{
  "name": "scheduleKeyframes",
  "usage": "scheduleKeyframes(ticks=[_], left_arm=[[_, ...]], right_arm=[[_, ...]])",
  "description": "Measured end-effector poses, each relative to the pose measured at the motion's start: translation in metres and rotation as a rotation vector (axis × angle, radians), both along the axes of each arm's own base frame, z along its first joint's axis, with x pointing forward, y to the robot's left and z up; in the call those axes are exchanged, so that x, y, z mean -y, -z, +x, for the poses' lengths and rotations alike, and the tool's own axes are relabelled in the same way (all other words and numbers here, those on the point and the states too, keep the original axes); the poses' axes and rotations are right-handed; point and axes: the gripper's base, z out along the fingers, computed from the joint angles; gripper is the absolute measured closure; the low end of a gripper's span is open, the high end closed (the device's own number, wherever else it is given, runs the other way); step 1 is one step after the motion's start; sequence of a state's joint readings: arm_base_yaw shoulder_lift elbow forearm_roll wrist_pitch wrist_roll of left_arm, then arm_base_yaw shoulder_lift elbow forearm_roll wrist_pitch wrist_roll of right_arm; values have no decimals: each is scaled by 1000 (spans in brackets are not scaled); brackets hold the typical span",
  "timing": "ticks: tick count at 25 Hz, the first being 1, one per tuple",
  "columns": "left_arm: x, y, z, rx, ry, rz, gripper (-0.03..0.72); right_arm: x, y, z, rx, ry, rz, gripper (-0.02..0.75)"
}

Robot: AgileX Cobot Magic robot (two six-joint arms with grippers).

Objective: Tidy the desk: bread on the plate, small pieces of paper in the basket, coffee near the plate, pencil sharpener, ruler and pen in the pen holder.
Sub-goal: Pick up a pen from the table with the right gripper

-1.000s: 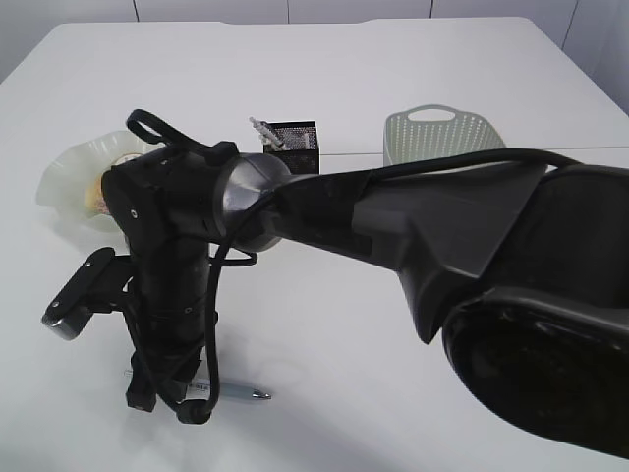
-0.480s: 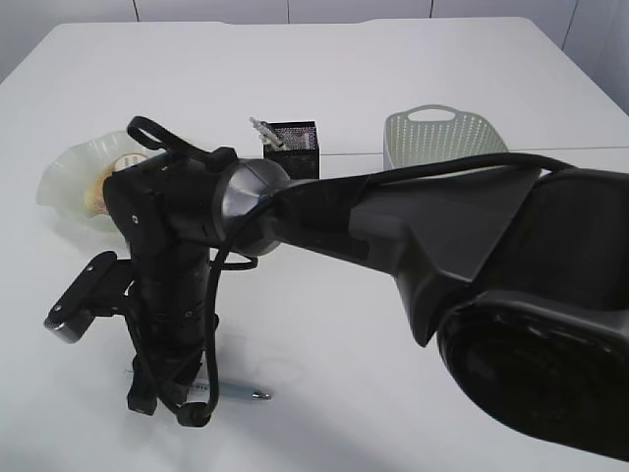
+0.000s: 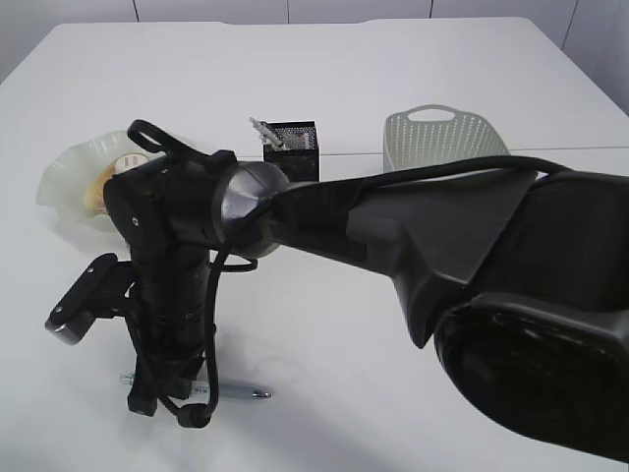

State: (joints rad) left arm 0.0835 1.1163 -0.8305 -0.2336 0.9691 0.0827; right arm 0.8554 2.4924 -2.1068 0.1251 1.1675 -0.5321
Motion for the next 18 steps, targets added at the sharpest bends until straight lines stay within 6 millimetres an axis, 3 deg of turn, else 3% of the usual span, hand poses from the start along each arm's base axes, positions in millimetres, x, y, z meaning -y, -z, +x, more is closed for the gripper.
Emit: scheduleKeyframes(ticks=[11, 18], left_arm=[[0, 0, 0, 0, 0, 0, 318], [0, 0, 0, 0, 0, 0, 318]], right_arm=[[0, -2, 0, -8, -2, -8, 659], [-4, -34, 14, 34, 18, 78, 659]])
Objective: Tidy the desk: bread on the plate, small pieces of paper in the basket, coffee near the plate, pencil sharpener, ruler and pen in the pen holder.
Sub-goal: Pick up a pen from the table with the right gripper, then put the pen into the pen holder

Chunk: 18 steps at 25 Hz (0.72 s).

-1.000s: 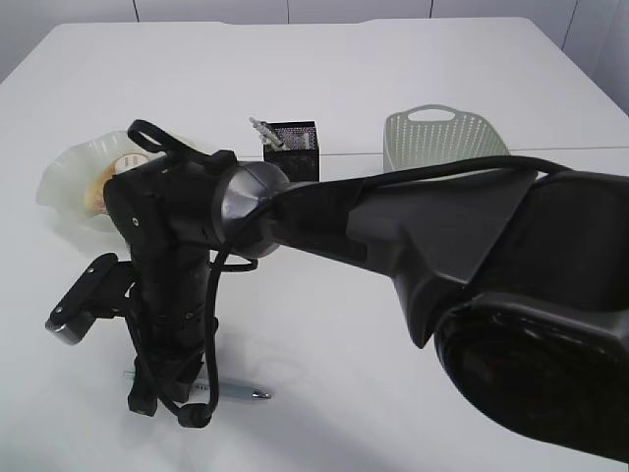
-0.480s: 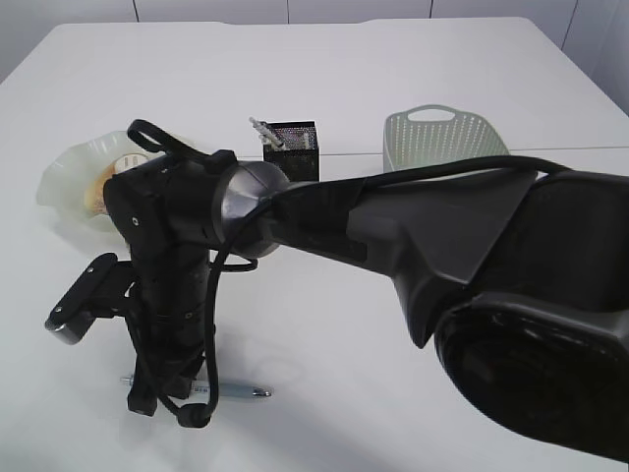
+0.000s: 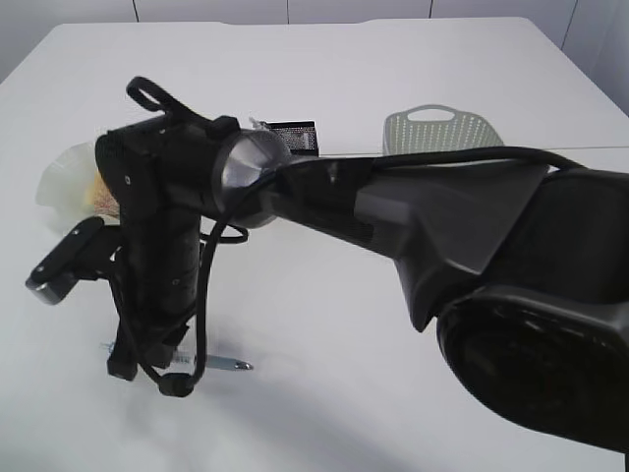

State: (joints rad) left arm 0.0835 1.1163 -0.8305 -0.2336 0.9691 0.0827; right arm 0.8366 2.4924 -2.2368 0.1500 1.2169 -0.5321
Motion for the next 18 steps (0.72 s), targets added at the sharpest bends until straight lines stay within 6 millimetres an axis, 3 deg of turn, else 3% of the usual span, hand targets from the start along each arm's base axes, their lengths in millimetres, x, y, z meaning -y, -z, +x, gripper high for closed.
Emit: scheduleKeyframes(ticks=[4, 9, 18], left_arm=[[0, 0, 0, 0, 0, 0, 318], [0, 0, 0, 0, 0, 0, 318], [0, 2, -1, -9, 1, -1, 318]], right_arm=[[0, -24, 13, 31, 27, 84, 659], [15, -55, 29, 42, 81, 174, 659], [84, -111, 74, 32, 250, 341, 659]])
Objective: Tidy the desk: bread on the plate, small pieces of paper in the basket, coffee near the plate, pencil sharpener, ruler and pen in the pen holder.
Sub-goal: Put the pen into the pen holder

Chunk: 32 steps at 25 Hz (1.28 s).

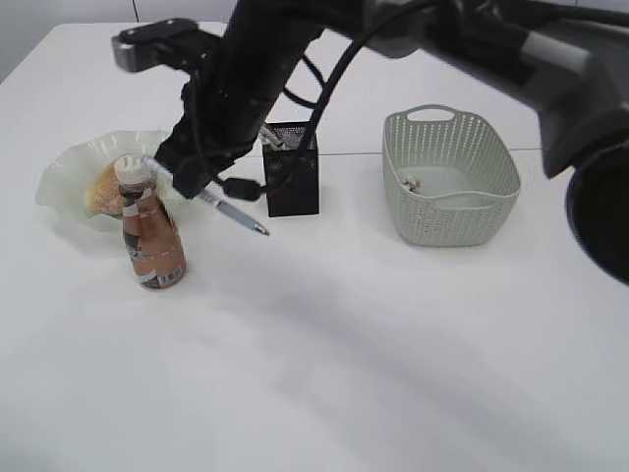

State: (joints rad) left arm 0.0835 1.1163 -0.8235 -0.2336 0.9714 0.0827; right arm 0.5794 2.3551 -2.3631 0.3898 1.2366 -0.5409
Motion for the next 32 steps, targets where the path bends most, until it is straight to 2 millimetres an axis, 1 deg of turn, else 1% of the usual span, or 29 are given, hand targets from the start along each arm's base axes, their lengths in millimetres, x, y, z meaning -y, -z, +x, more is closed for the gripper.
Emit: scheduleKeyframes(ticks=[2, 6, 13, 17, 20, 23, 25, 30, 32], left_arm=[[0, 4, -2, -15, 0, -1, 321], [0, 11, -4, -36, 0, -3, 335], [0, 14, -6, -47, 0, -2, 358], [0, 14, -5, -43, -1, -2, 360], [0, 13, -5, -38, -2, -1, 360], [0, 13, -4, -31, -4, 0, 360], [0, 13, -4, -27, -5, 0, 360], [0, 13, -4, -24, -5, 1, 361], [0, 13, -4, -24, -5, 1, 361]], right_arm=[[17, -10, 9, -7, 36, 46, 659], [52, -22, 28, -23, 98, 126, 660], [102, -32, 54, -33, 144, 280, 660], [131, -39, 70, 22, 191, 373, 660], [150, -46, 81, 108, 216, 449, 660], [161, -54, 91, 198, 232, 533, 660], [160, -51, 96, 227, 229, 591, 660], [155, -17, 114, 267, 220, 638, 660], [155, -9, 120, 294, 232, 658, 660]])
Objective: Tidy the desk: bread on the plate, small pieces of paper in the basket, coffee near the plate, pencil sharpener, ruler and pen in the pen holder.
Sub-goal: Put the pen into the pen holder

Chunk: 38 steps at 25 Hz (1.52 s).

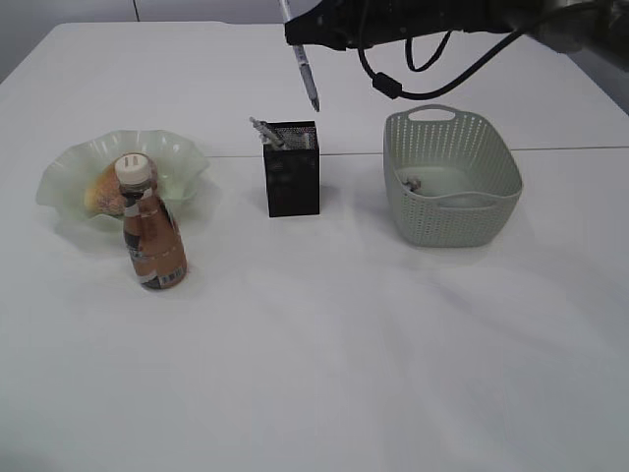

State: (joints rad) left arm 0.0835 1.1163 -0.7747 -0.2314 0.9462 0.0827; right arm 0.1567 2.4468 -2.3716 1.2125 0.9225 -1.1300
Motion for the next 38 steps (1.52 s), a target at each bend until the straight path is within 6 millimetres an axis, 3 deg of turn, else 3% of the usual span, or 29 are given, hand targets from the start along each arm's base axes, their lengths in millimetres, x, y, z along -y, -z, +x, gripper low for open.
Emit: scheduleKeyframes(ticks=[7, 26, 33, 38], left_arm=[[0, 0, 0, 0, 0, 0, 361], [0, 0, 0, 0, 0, 0, 363], [0, 0, 0, 2, 0, 0, 363], [0, 0, 0, 2, 0, 0, 363]], right_arm=[[1, 12, 14, 131, 55, 48, 661], [-8, 59, 30, 118, 118, 139, 661], [-12, 85, 32, 72, 101, 134, 660], [-12, 92, 31, 70, 85, 101, 636]])
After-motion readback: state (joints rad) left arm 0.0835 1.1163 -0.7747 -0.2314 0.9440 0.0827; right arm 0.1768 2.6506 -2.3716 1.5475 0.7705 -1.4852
